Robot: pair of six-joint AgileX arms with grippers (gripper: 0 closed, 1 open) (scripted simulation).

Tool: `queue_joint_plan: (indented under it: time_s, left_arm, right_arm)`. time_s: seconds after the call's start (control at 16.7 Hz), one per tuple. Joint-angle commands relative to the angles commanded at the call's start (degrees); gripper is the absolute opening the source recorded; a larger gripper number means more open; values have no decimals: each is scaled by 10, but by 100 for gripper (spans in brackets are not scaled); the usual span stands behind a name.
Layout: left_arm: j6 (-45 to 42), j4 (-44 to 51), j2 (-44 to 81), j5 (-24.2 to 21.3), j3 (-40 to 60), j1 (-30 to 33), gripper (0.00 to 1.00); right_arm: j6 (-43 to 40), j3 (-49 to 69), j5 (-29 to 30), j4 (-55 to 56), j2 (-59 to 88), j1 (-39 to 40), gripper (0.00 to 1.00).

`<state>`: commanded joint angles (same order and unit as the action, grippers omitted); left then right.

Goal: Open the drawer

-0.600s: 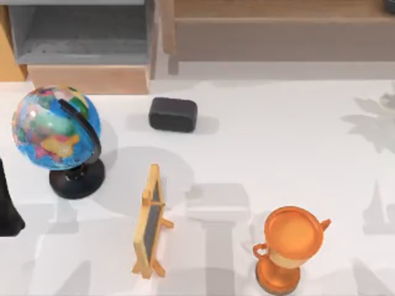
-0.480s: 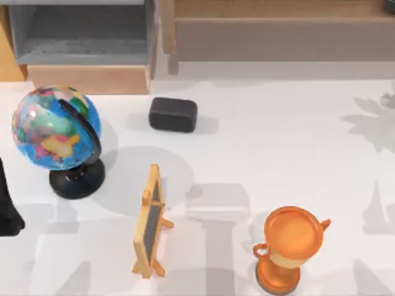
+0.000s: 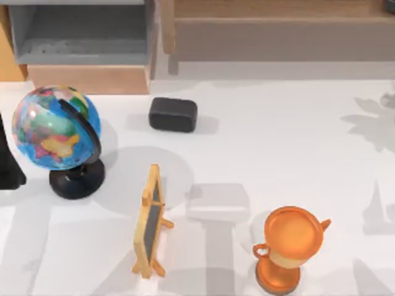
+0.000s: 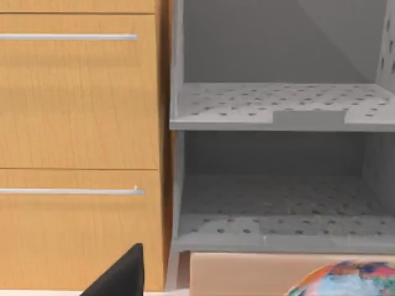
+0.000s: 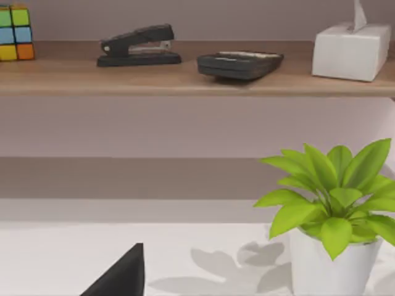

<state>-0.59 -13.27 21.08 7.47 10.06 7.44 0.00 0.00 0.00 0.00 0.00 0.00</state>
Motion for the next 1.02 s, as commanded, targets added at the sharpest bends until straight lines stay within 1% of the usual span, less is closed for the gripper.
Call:
queue_joint_plan:
  time_s: [0.36,0.6,0.78,1.02]
  left_arm:
    - [-1,-151,276,85,113,90,100]
    - [-2,-227,417,128,171,134,100]
    - [-3,-255,467,144,192,150,100]
    - [-3,-258,471,145,194,151,100]
  right_arm:
    - [0,0,0,0,0,0,100]
    - [0,0,0,0,0,0,100]
    - [0,0,0,0,0,0,100]
    - [0,0,0,0,0,0,100]
